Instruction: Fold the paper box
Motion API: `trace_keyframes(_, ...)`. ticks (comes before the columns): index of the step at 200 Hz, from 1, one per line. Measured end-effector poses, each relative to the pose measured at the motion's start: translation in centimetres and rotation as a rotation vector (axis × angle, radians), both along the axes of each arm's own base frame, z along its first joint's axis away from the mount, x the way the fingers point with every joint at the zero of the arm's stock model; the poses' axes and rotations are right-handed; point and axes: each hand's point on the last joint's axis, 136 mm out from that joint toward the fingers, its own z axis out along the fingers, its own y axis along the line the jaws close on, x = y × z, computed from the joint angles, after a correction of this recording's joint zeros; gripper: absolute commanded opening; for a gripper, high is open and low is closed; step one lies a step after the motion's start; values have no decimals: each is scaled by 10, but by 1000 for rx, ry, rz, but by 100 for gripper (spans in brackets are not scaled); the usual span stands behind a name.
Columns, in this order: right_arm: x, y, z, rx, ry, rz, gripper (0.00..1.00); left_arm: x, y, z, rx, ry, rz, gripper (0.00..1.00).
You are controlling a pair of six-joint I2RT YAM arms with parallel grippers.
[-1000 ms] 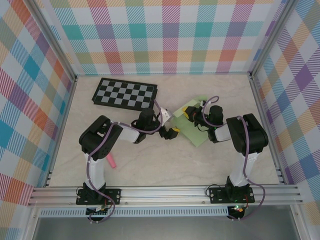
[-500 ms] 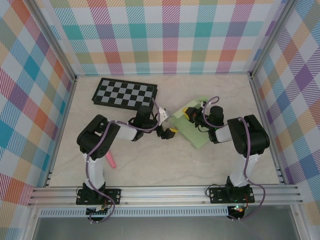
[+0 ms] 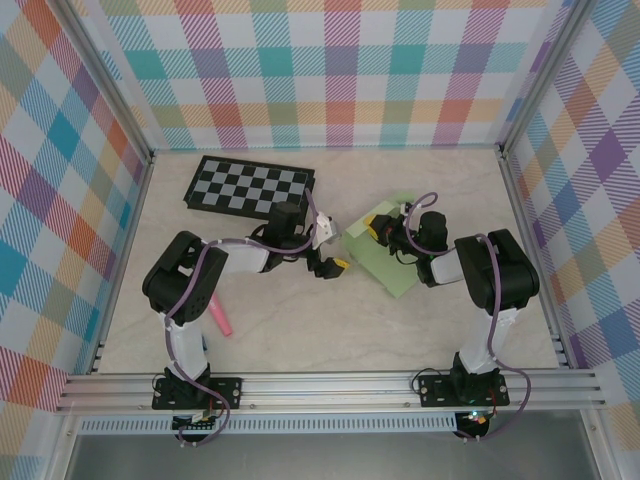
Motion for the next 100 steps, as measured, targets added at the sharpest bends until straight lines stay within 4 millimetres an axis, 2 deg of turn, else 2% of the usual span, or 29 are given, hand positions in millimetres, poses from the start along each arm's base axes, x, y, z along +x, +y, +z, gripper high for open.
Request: trace_keyframes(100, 0, 0, 0, -1, 3, 0, 0, 5, -8, -4, -16, 20, 12, 89)
